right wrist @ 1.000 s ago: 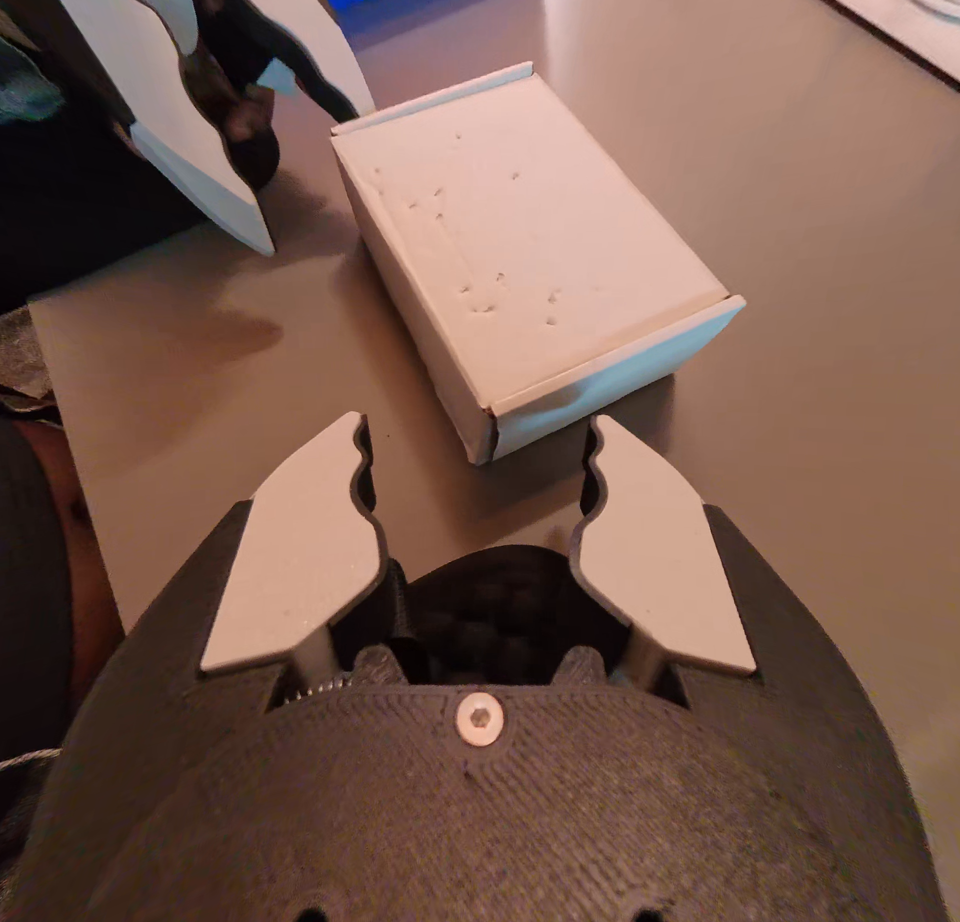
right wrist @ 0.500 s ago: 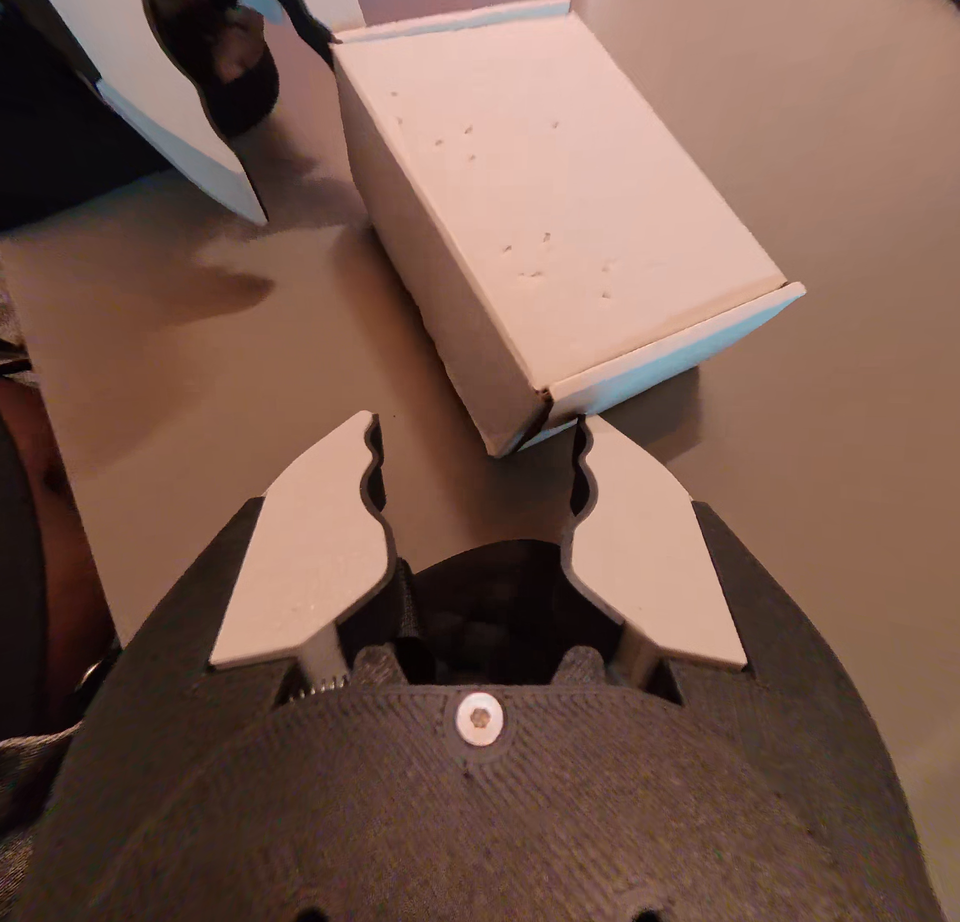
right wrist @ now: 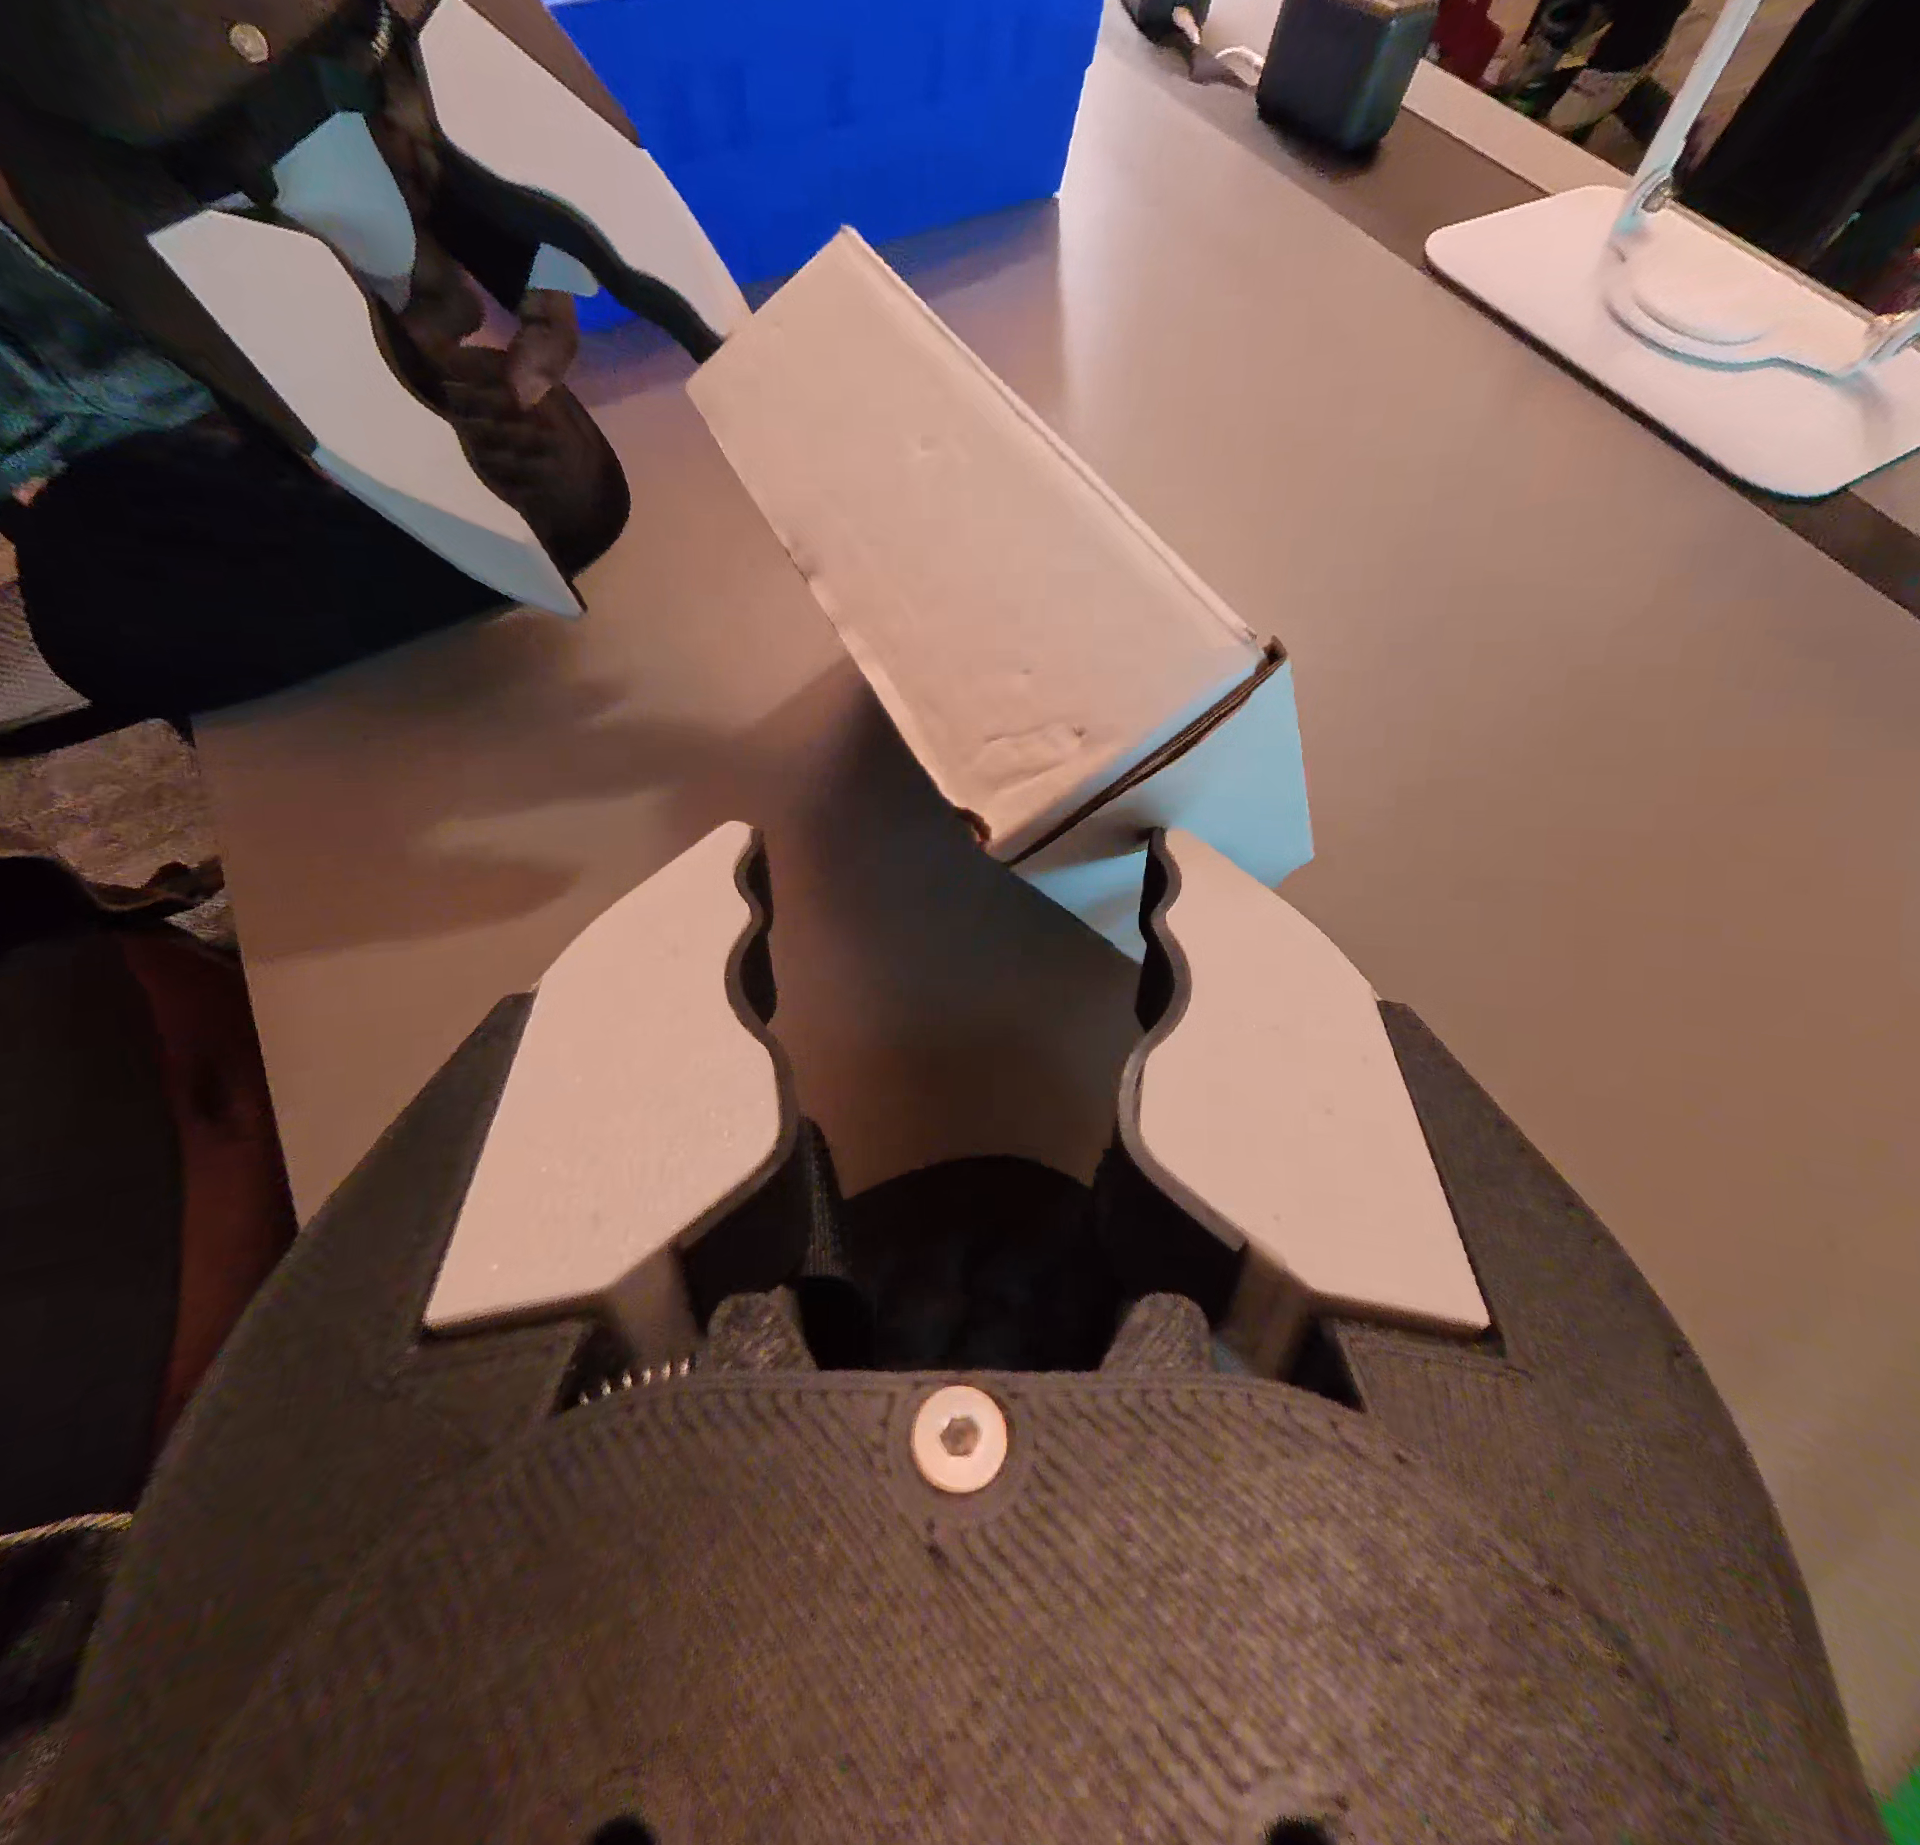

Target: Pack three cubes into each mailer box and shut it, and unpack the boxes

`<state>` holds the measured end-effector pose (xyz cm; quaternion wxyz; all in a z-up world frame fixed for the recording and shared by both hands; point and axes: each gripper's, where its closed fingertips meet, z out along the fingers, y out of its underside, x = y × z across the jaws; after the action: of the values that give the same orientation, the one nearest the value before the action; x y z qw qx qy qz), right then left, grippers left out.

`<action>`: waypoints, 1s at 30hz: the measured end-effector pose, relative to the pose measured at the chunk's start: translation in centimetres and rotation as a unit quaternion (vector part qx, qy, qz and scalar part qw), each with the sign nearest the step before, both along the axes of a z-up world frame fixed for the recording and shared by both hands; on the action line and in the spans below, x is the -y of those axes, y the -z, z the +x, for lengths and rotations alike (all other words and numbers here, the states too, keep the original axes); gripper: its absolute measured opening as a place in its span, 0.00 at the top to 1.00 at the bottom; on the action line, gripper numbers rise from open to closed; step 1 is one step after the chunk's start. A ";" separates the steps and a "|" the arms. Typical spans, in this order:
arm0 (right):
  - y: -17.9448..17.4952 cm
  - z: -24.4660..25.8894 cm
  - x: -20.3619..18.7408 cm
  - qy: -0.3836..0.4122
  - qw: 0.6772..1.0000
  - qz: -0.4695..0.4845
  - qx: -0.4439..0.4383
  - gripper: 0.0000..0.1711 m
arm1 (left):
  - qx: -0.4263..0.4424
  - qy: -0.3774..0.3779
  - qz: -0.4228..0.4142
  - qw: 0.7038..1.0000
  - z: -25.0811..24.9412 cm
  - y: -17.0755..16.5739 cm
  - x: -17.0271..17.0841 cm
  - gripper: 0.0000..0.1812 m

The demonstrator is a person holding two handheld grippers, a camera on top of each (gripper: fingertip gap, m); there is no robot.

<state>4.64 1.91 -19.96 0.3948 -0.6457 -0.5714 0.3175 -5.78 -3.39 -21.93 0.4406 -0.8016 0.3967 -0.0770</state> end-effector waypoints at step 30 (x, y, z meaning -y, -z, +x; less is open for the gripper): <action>0.8 1.8 3.9 -0.059 0.998 0.021 -0.006 0.66 | 0.082 0.000 0.026 0.996 0.9 -0.4 4.1 0.72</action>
<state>6.43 -2.00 -20.79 0.3923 -0.6008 -0.6123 0.3320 -4.91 -7.53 -21.50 0.4918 -0.7810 0.3616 -0.1322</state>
